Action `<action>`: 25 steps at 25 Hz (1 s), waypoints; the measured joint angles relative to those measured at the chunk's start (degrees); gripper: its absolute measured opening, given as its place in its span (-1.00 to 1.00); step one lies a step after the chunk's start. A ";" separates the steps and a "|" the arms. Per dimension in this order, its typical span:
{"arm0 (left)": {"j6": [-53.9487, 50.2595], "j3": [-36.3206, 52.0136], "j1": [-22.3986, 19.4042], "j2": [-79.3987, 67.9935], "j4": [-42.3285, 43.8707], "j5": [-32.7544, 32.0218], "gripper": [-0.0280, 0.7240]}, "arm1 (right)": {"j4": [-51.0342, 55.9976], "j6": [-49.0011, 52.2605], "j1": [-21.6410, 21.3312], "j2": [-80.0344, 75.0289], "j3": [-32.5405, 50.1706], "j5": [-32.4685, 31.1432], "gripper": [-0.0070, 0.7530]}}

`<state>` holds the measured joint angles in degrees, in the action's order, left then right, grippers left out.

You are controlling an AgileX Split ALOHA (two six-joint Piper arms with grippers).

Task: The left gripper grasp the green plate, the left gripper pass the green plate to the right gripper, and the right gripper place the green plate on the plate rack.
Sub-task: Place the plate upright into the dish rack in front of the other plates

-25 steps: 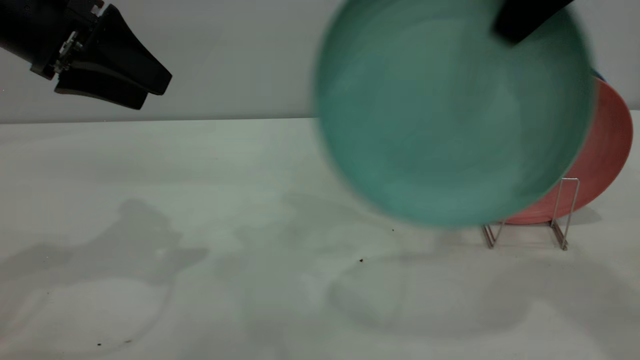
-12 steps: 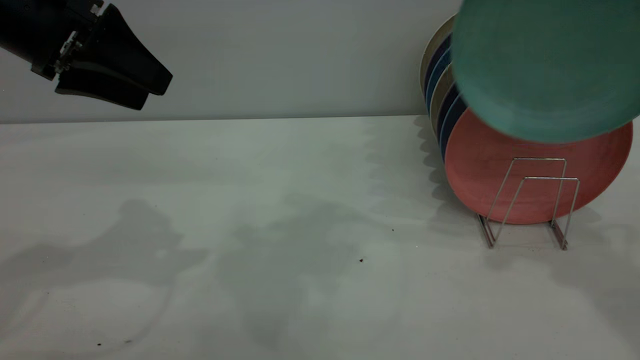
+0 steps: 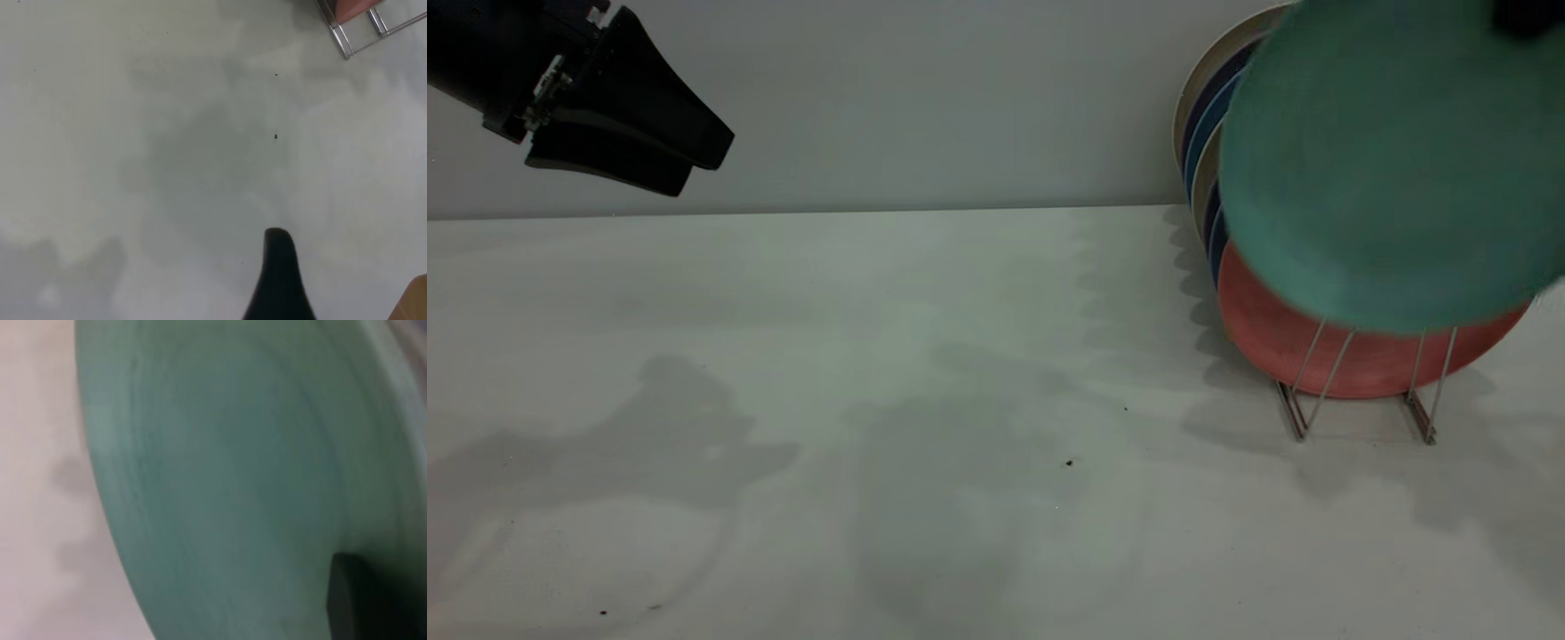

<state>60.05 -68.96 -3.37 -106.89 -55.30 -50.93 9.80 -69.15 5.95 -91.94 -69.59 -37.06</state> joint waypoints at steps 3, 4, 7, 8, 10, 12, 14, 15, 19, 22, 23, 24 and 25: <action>0.00 0.00 0.00 0.00 0.00 0.00 0.65 | 1.46 -1.18 0.00 0.00 2.59 4.21 -0.80; 0.00 0.00 0.00 0.00 0.00 0.00 0.65 | 1.57 -1.40 0.00 0.00 2.72 5.04 -0.80; 0.00 0.00 0.00 0.00 0.00 0.00 0.65 | 1.69 -1.78 0.00 0.41 2.76 6.17 -0.80; 0.07 0.00 0.00 0.00 0.00 0.00 0.65 | 1.69 -1.93 0.00 0.91 2.76 6.17 -0.80; 0.07 0.00 0.00 0.00 0.00 0.00 0.65 | 1.69 -2.35 0.00 2.17 2.82 6.50 -0.80; 0.07 0.00 0.00 0.00 -0.06 0.05 0.65 | 1.69 -2.56 0.00 3.26 2.95 7.60 -0.80; 0.07 0.00 0.00 0.00 -0.06 0.30 0.65 | 1.69 -2.78 0.00 3.45 3.01 8.27 -0.80; 0.07 0.00 0.00 0.00 -0.12 0.31 0.65 | 1.69 -2.83 0.00 3.07 3.15 8.46 -0.80; 0.07 0.00 0.00 0.00 -0.12 0.36 0.65 | 1.69 -2.97 0.00 0.61 4.40 11.10 -0.80; 0.07 0.00 0.00 0.00 -0.12 0.38 0.65 | 1.69 -2.97 0.00 -0.35 4.87 12.71 -0.80; 0.07 0.00 0.00 0.00 -0.12 0.38 0.65 | 1.69 -2.97 0.00 -0.41 4.87 13.11 -0.80; 0.07 0.00 0.00 0.00 -0.12 0.38 0.65 | 1.69 -2.97 0.00 -0.41 4.87 13.39 -0.80; 0.07 0.00 0.00 0.00 -0.12 0.38 0.65 | 1.69 -2.97 0.00 -0.42 4.87 13.51 -0.80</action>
<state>60.12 -68.96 -3.37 -106.89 -55.42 -50.55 11.49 -72.12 5.95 -92.37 -64.73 -23.55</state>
